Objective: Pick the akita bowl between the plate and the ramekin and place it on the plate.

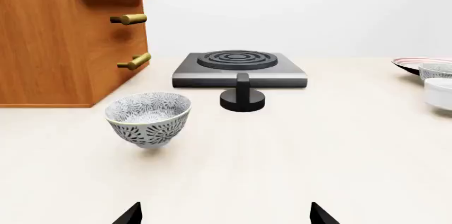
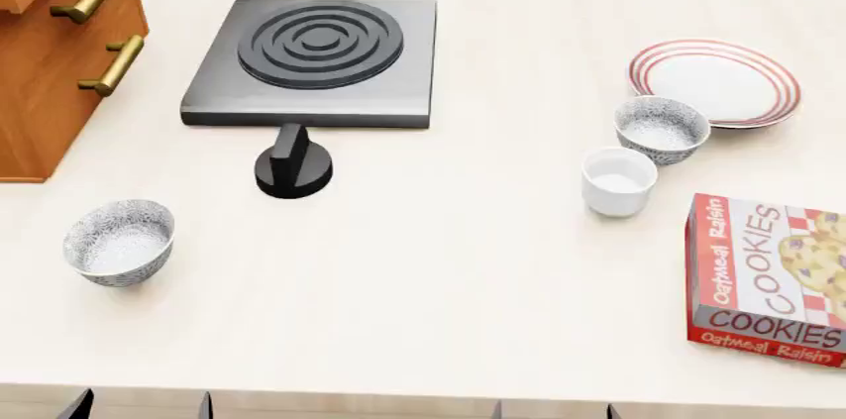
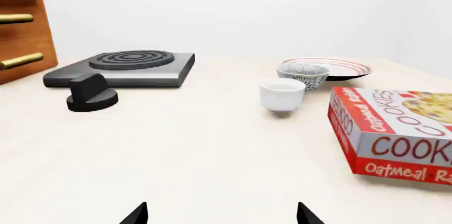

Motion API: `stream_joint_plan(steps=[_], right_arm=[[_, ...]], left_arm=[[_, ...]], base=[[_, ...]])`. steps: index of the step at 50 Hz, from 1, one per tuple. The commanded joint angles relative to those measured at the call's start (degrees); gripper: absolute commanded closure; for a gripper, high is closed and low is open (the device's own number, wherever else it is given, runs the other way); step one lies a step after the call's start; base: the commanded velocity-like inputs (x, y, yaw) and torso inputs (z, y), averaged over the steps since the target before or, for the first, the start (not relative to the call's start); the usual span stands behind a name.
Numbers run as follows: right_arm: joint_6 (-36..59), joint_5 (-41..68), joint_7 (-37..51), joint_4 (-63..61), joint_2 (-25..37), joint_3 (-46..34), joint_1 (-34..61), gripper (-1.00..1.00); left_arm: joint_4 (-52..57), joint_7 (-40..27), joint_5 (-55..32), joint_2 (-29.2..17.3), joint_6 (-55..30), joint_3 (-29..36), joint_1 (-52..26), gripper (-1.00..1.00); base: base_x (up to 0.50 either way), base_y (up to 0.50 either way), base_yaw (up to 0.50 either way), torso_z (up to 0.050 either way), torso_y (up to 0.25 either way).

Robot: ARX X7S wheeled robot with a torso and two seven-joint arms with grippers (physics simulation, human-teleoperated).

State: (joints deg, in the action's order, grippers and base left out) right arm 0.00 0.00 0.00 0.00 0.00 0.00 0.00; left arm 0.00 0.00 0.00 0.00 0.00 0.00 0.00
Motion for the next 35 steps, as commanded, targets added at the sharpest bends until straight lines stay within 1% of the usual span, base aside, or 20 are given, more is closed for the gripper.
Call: stream_joint_plan(steps=[1, 4, 9, 21, 24, 26, 28, 30, 33, 35], right_arm=[[-0.2, 0.9, 1.0, 0.1, 0.9, -1.4, -0.3, -1.0], [0.8, 2.9, 2.2, 0.2, 1.3, -1.2, 0.1, -1.0], [-1.2, 3.1, 3.2, -0.6, 2.3, -2.5, -0.8, -1.0], [-2.2, 4.4, 4.5, -1.9, 3.6, -4.0, -1.5, -1.0], [0.4, 5.8, 5.0, -5.6, 4.1, -3.4, -1.5, -1.0], [1.6, 6.0, 5.1, -9.4, 4.9, -3.4, -1.7, -1.0], [5.7, 6.8, 5.3, -13.4, 5.6, -3.2, -1.4, -1.0], [5.8, 6.8, 5.8, -16.8, 6.2, -3.0, -1.4, -1.0], [9.7, 7.3, 6.4, -23.4, 7.4, -2.5, -1.4, -1.0], [11.8, 8.1, 6.5, -27.1, 8.1, -2.1, -1.1, -1.0]], left_arm=[[0.1, -1.0, -1.0, -0.9, 0.0, 1.0, 0.2, -1.0], [-0.1, -1.9, -1.5, -1.6, 0.0, 1.8, 0.1, -1.0], [-0.1, -2.9, -2.3, -2.3, -0.1, 2.7, 0.1, -1.0], [-0.5, -4.3, -4.4, -3.4, -0.2, 3.7, -0.5, -1.0], [2.8, -3.2, -6.1, -4.3, -0.1, 3.6, -0.7, -1.0], [7.9, -3.0, -7.4, -5.2, -3.1, 3.2, -1.1, -1.0], [11.5, -3.6, -7.3, -5.9, -5.7, 3.3, -1.3, -1.0], [15.2, -3.8, -7.9, -6.5, -8.2, 3.3, -1.4, -1.0], [20.8, -4.0, -8.4, -7.7, -12.9, 3.7, -1.9, -1.0], [24.6, -4.0, -10.3, -8.2, -16.0, 2.9, -2.4, -1.0]], base=[[0.0, 0.0, 0.0, 0.0, 0.0], [0.0, 0.0, 0.0, 0.0, 0.0], [0.0, 0.0, 0.0, 0.0, 0.0], [0.0, 0.0, 0.0, 0.0, 0.0], [0.0, 0.0, 0.0, 0.0, 0.0], [0.08, 0.0, 0.0, 0.0, 0.0], [0.24, 0.0, 0.0, 0.0, 0.0], [0.29, 0.0, 0.0, 0.0, 0.0], [0.49, 0.0, 0.0, 0.0, 0.0], [0.5, 0.0, 0.0, 0.0, 0.0]])
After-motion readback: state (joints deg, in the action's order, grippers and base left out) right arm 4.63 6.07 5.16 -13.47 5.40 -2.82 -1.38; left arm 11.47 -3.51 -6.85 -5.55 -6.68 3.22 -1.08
